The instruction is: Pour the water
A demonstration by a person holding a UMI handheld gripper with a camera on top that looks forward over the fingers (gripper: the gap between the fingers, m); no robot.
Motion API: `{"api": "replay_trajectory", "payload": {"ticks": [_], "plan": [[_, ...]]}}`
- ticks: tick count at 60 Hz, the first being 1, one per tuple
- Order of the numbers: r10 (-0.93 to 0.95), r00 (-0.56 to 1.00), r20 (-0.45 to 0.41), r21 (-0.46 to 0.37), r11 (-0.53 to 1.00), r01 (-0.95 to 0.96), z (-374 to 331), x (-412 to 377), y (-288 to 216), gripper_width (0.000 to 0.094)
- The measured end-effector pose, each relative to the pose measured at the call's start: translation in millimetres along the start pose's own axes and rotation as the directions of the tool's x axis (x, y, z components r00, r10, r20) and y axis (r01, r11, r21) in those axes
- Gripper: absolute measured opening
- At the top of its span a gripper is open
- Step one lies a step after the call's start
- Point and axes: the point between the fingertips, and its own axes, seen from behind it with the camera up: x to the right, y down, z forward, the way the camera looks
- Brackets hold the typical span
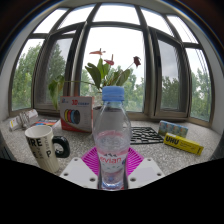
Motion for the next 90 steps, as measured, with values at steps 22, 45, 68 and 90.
{"api": "replay_trajectory", "payload": {"ticks": [22,45,68,90], "plan": [[0.049,0.998,-0.044,-0.052,0.997,-0.052,-1.1,9.7,22.1,0.0696],[0.097,0.981,-0.168,-0.168,0.978,-0.125,-117.6,-1.3,7.0,0.0857],[0.067,0.982,-0.178,-0.201,0.974,-0.103,-348.7,-79.0,-21.9,0.0856],[0.007,0.98,-0.198,-0.181,0.982,-0.043,-424.1,-84.6,-21.9,0.0855]]}}
